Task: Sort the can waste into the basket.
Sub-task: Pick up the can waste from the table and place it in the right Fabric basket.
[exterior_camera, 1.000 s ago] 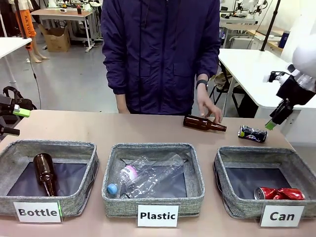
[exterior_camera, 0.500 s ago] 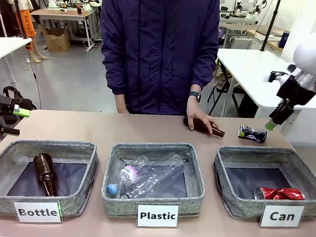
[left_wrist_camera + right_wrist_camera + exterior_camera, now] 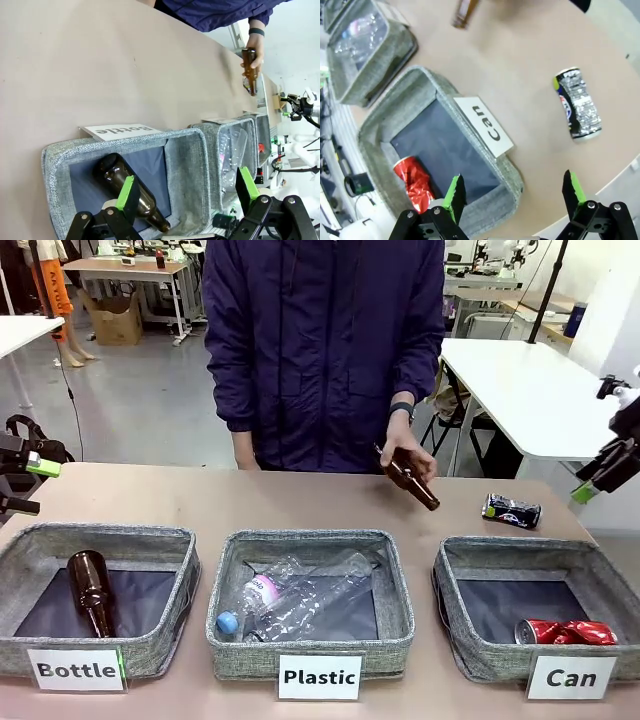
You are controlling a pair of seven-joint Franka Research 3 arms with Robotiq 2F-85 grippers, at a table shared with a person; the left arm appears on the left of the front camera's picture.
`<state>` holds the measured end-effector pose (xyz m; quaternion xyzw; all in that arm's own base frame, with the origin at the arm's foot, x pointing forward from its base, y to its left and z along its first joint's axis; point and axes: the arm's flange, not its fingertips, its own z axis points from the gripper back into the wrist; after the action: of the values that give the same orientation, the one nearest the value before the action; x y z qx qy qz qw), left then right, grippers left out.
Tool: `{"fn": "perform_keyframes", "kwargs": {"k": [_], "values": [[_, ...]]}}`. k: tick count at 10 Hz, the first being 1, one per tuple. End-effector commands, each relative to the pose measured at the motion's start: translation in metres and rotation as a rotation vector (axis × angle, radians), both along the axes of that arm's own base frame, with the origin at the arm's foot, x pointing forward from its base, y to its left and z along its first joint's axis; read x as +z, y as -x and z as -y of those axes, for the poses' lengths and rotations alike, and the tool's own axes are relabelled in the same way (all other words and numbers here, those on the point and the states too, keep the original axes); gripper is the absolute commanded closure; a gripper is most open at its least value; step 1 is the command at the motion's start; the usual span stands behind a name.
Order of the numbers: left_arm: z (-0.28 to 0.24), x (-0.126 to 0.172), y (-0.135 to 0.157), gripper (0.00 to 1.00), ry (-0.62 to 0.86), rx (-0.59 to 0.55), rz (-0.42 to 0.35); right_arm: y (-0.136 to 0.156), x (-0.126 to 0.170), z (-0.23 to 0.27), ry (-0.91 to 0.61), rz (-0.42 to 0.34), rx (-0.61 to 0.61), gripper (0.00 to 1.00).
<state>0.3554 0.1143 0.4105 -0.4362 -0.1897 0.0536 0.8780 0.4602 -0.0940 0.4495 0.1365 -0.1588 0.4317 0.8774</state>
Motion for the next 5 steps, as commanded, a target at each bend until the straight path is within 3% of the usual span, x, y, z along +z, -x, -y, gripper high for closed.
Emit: {"fn": "perform_keyframes", "kwargs": {"k": [1,5], "values": [[-0.0022,0.0005,0.0017,0.00,0.002,-0.007,-0.003,0.0084,-0.0081,0.0021,-0.039,0.043,0.034,0.00],[-0.0022,0.0005,0.0017,0.00,0.002,-0.007,-0.003,0.0067,-0.0105,-0.0013,-0.010,0.073,0.046,0.00]]}}
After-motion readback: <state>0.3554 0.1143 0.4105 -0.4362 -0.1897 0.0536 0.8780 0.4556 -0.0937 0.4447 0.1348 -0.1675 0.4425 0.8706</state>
